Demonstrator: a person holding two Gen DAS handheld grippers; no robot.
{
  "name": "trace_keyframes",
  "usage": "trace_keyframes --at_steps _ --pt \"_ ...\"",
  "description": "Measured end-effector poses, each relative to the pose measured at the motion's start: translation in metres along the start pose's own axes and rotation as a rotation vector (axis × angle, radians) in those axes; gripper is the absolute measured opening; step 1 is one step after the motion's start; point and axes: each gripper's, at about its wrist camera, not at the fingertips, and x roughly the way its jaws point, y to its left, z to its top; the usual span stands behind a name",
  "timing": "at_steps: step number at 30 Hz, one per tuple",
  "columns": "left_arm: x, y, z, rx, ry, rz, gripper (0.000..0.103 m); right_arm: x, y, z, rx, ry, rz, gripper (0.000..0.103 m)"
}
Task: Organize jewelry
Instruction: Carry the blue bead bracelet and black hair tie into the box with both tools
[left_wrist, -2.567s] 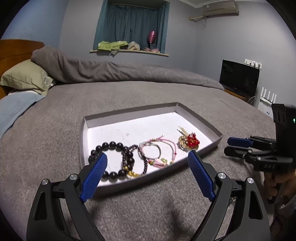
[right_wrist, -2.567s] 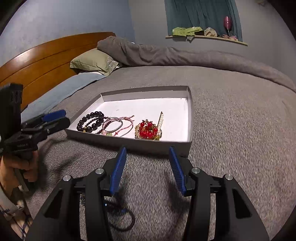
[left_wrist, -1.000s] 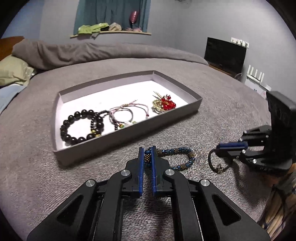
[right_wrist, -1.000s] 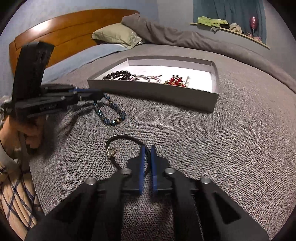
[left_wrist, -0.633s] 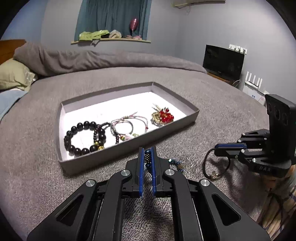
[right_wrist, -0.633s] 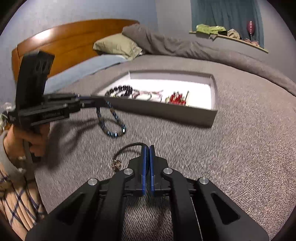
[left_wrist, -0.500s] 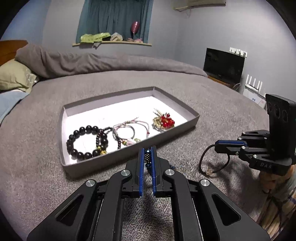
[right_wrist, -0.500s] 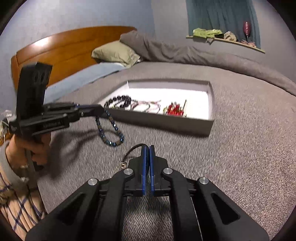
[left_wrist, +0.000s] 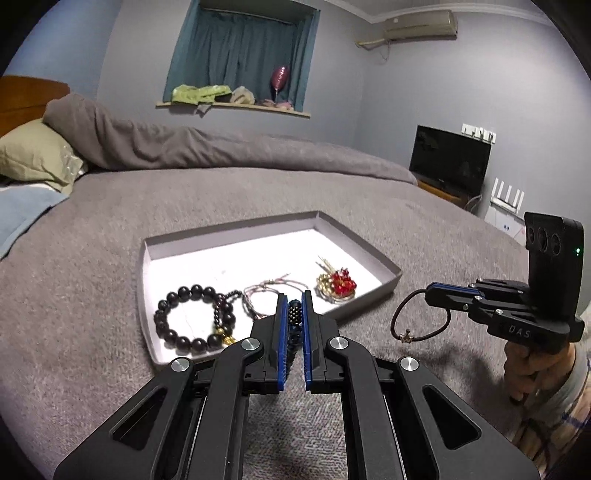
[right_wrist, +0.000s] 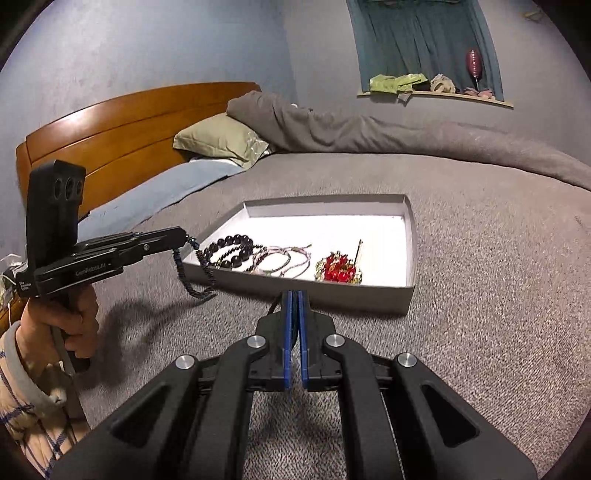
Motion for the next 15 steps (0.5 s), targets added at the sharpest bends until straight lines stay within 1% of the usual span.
trace_keyframes --at_steps 15 --pt "0.0 0.017 0.021 -0.031 -0.067 0.002 0.008 0.007 -0.012 0.021 0.037 -0.044 0.0 0.003"
